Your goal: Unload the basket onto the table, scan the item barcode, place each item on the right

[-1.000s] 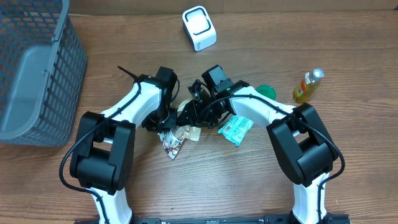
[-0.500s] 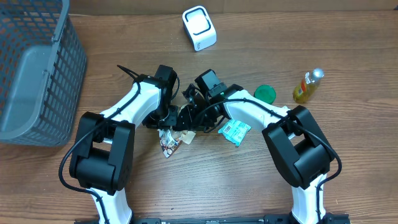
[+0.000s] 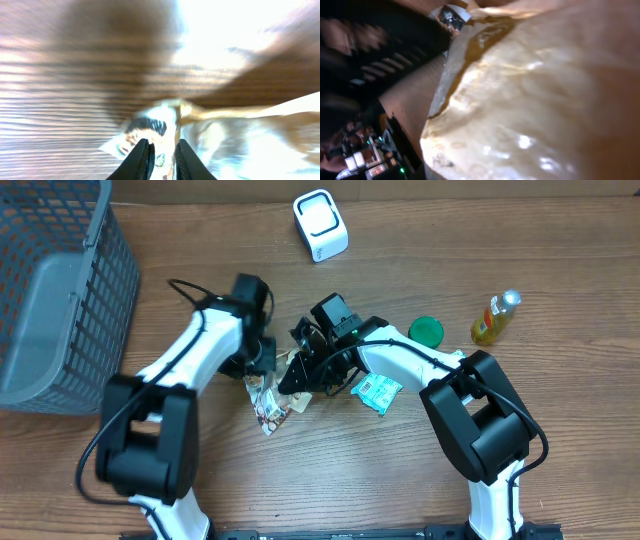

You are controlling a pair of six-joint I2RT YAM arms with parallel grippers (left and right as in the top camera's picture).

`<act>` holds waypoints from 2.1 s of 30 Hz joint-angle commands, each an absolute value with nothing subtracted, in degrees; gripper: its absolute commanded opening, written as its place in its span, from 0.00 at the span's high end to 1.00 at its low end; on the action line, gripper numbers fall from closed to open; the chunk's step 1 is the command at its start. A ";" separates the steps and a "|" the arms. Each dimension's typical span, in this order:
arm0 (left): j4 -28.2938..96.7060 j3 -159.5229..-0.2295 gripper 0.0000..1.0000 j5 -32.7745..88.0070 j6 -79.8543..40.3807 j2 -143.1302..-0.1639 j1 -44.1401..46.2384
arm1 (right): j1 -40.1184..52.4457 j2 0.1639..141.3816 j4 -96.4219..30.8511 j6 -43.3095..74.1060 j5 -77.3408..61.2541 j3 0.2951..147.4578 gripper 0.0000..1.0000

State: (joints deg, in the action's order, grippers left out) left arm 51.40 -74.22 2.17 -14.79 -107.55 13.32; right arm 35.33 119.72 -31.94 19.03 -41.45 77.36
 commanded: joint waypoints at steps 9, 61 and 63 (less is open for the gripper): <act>50.28 -80.20 0.51 2.55 -14.37 -96.66 2.15 | 35.88 112.27 -35.09 8.64 -30.50 83.09 0.89; 49.58 -80.14 0.01 2.55 -14.35 -96.73 -2.61 | 28.36 121.16 29.36 -53.01 12.78 87.24 0.97; 49.56 -80.14 0.01 2.55 -14.35 -96.73 -2.61 | 28.23 122.63 31.92 -53.01 12.69 87.24 0.97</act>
State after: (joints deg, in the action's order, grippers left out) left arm 49.69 -79.24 2.72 -14.66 -97.30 -2.72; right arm 28.51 121.23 29.54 -51.48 12.84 85.67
